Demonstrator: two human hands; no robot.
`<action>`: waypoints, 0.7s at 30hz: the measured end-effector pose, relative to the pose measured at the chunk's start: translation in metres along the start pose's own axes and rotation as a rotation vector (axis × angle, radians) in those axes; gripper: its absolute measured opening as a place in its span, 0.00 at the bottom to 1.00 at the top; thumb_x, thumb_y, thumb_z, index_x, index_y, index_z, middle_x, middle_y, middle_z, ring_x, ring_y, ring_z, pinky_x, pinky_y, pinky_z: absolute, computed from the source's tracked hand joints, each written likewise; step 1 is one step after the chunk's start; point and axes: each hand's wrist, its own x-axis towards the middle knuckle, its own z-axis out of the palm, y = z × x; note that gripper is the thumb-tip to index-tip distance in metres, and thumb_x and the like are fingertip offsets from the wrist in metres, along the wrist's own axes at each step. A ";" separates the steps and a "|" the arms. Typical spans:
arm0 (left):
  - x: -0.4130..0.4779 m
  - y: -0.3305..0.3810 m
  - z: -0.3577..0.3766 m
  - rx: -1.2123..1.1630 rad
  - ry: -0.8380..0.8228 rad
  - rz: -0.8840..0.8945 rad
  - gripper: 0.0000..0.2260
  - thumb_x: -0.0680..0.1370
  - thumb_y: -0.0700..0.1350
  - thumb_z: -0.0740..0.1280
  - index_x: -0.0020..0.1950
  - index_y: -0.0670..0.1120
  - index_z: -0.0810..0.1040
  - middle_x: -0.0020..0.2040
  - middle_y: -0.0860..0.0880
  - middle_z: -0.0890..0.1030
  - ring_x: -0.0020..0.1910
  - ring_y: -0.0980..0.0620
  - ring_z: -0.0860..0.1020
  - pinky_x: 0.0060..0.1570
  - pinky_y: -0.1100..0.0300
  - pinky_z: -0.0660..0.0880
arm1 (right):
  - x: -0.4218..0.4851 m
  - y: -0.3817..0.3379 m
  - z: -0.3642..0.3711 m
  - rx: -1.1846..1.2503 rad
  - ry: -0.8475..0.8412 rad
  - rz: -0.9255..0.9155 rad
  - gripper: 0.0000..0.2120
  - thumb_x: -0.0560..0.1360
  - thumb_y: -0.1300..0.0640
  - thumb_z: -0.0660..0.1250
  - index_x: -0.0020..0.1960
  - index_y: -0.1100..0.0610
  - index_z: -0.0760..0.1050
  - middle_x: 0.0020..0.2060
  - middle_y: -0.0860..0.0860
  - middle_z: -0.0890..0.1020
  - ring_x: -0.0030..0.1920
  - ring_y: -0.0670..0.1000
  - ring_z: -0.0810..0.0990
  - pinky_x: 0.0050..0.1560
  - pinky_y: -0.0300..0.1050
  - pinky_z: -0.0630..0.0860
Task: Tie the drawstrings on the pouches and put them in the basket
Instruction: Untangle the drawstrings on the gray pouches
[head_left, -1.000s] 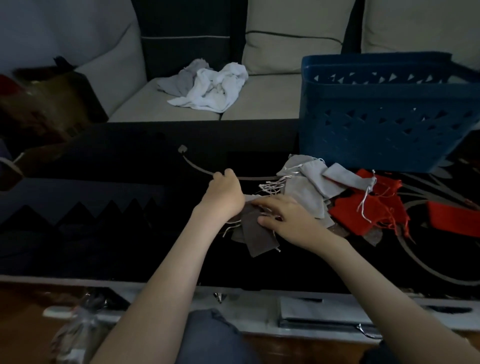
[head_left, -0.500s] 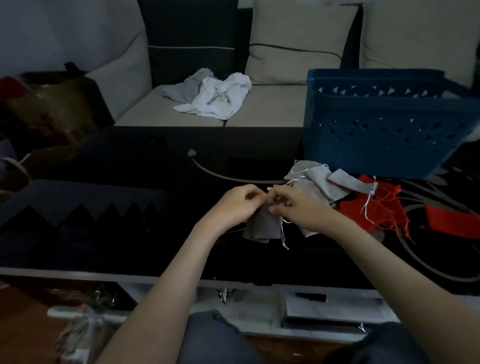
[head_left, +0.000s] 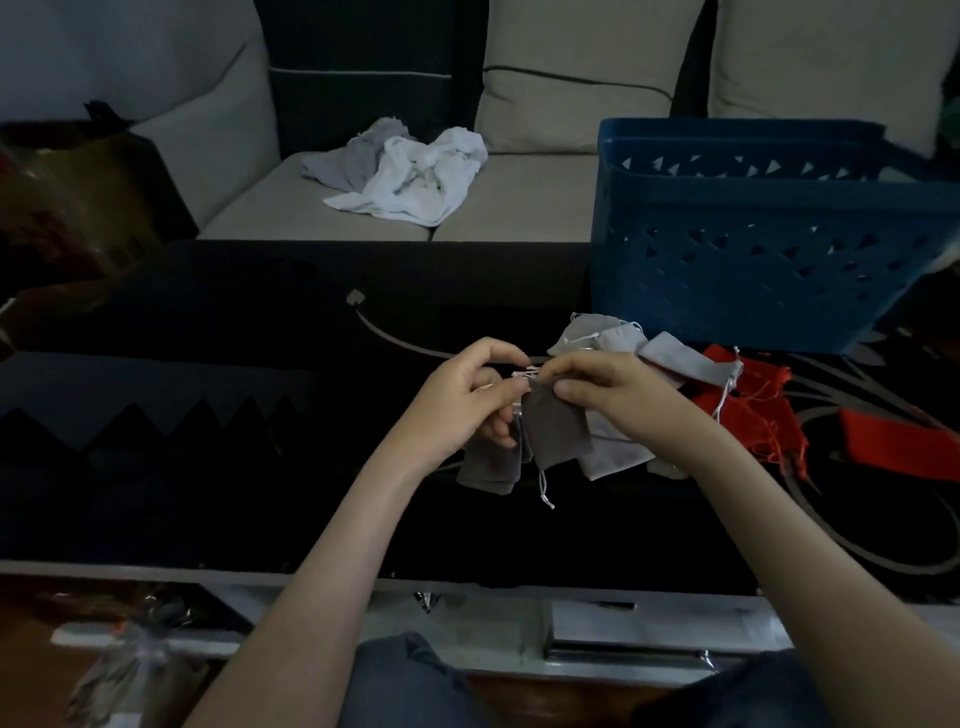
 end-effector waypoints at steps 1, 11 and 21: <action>-0.001 -0.001 0.000 0.006 -0.019 0.002 0.06 0.79 0.41 0.65 0.54 0.49 0.77 0.31 0.47 0.74 0.29 0.54 0.76 0.32 0.58 0.79 | 0.000 0.002 0.000 -0.002 0.006 0.005 0.10 0.76 0.69 0.63 0.50 0.57 0.78 0.47 0.54 0.81 0.49 0.42 0.77 0.53 0.34 0.73; 0.000 -0.010 0.002 0.130 -0.167 -0.045 0.06 0.76 0.41 0.70 0.42 0.48 0.75 0.35 0.49 0.75 0.34 0.57 0.75 0.35 0.60 0.75 | -0.004 0.002 0.006 0.006 -0.017 0.034 0.03 0.75 0.65 0.66 0.47 0.63 0.79 0.43 0.55 0.79 0.45 0.47 0.76 0.48 0.38 0.72; 0.000 -0.013 0.010 0.035 -0.222 -0.052 0.08 0.76 0.35 0.67 0.45 0.47 0.79 0.38 0.46 0.80 0.40 0.55 0.79 0.43 0.65 0.74 | -0.016 0.006 -0.006 0.160 -0.125 0.145 0.22 0.74 0.46 0.63 0.39 0.66 0.70 0.33 0.57 0.68 0.34 0.52 0.68 0.39 0.41 0.66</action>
